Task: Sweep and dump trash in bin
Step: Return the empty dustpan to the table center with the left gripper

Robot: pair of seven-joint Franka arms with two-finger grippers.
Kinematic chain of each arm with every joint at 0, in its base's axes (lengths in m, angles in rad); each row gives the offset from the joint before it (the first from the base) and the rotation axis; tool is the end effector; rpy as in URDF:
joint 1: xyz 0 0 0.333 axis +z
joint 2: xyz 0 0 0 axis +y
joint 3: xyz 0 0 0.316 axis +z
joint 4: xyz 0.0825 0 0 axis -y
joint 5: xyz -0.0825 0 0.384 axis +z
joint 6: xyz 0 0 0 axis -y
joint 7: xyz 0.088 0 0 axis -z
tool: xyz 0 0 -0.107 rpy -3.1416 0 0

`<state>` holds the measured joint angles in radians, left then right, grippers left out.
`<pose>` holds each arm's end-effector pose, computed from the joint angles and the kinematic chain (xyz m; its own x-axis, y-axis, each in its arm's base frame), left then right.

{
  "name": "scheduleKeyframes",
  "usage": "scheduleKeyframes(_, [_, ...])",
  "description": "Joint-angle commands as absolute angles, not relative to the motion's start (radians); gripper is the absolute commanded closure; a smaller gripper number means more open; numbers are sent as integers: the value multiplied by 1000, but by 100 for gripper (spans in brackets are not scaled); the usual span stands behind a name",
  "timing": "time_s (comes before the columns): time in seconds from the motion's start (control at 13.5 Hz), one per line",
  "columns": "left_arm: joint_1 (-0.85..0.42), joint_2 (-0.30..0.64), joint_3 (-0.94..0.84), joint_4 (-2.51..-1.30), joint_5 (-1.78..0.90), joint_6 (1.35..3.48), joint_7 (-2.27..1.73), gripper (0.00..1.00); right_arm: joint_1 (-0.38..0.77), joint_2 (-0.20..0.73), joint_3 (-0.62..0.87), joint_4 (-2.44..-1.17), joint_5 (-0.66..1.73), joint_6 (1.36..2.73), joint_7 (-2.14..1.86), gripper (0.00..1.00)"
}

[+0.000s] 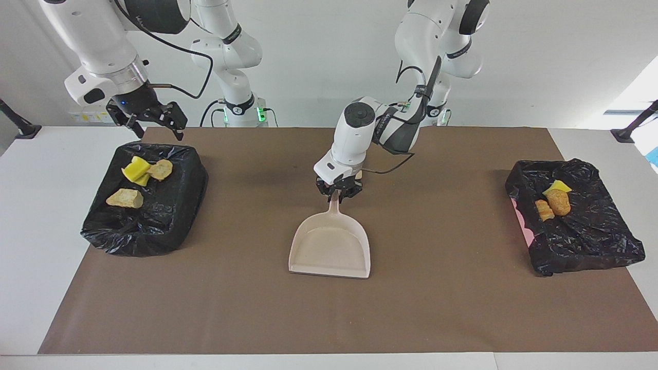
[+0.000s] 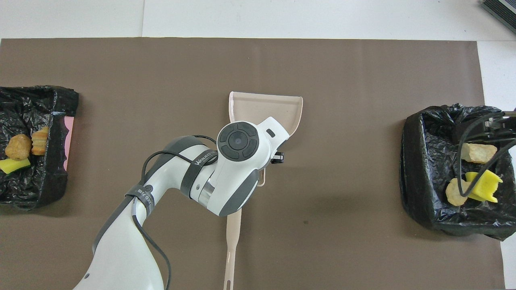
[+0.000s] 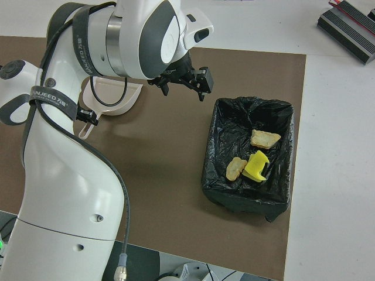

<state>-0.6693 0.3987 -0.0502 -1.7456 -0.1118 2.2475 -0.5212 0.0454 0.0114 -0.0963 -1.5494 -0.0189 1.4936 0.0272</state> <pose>0.4999 -0.4381 0.3563 0.9917 -0.1252 0.0294 -0.1282 -0.9808 0.1473 0.5490 -0.0298 0.6218 0.9946 -0.0794 -0.0665 -0.0781 -0.9967 0.0218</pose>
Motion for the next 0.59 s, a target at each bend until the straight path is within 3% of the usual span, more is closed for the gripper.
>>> scheduleKeyframes(0.0, [-683, 407, -35, -1743, -118, 2243, -537, 90, 35, 3, -94, -1562, 2, 1491, 9, 0])
scheduleKeyframes(0.07, [-677, 407, -35, -1743, -118, 2244, -537, 50, 35, 2, -94, -1562, 2, 1491, 11, 0])
scheduleKeyframes(0.15, [-663, 399, -35, -1741, -118, 2229, -535, 0, 35, 2, -94, -1562, 2, 1491, 11, 0])
scheduleKeyframes(0.52, [-531, 279, -32, -1741, -117, 2004, -523, 0, 35, 3, -94, -1562, 2, 1491, 11, 0])
